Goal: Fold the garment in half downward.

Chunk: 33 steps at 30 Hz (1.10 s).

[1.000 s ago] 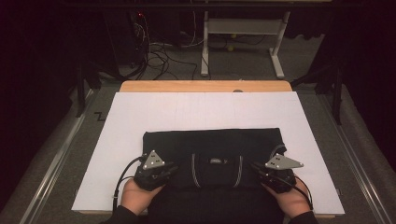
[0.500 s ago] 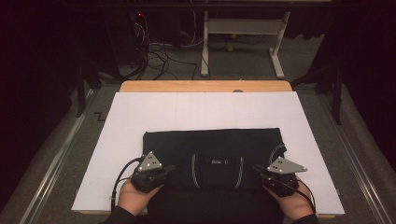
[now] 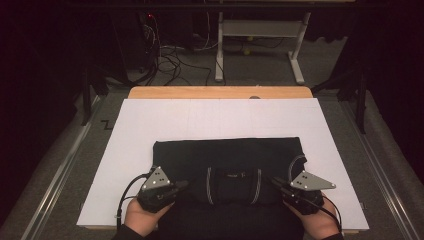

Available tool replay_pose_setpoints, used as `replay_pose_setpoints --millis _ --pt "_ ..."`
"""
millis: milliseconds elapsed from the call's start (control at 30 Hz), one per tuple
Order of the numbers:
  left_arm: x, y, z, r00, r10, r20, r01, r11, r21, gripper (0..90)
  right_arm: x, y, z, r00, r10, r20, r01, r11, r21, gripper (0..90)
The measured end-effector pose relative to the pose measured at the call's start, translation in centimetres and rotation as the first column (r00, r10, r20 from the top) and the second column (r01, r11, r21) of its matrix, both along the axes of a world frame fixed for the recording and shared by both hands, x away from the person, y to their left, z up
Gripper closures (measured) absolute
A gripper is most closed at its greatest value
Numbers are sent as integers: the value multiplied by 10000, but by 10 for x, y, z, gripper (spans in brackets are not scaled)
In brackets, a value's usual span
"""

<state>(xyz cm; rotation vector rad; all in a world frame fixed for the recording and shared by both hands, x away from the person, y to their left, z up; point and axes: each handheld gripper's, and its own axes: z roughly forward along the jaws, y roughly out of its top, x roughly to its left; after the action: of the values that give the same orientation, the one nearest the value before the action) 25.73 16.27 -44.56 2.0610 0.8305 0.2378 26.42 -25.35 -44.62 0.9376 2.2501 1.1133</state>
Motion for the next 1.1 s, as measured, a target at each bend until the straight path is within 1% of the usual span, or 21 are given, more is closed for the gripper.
replay_pose_setpoints --millis 167,433,633,733,833,867,900,967,1033,1100 --pt "-16 0 0 9997 -249 -68 247 9994 -243 831 -13 -1 5 9996 228 158 -233 9993 288 842" --pt "-43 -1 2 9980 -630 65 632 9976 -288 831 -42 -6 9 9978 594 285 -609 9966 555 842" --pt "-54 -1 -4 9965 -804 -221 800 9966 -203 829 -61 -12 6 9971 749 154 -756 9956 561 840" --pt "-59 -1 -6 9965 -796 -272 790 9966 -226 827 -68 -15 3 9968 801 25 -801 9955 497 837" --pt "-65 0 -5 9968 -771 -203 764 9965 -344 813 -74 -18 0 9965 825 -113 -818 9954 493 832" --pt "-67 0 -4 9970 -752 -197 743 9964 -418 784 -76 -19 0 9964 833 -152 -824 9953 519 829" --pt "-69 1 -2 9969 -779 -133 771 9954 -565 766 -78 -19 0 9962 861 -127 -853 9948 558 825" --pt "-73 1 2 9965 -824 127 831 9935 -772 742 -82 -21 2 9959 904 -75 -897 9936 686 814" --pt "-75 1 5 9961 -842 281 863 9928 -829 711 -85 -22 4 9955 946 -63 -937 9917 875 802" --pt "-74 1 5 9963 -815 286 836 9931 -820 690 -87 -21 5 9963 857 43 -858 9928 837 793"
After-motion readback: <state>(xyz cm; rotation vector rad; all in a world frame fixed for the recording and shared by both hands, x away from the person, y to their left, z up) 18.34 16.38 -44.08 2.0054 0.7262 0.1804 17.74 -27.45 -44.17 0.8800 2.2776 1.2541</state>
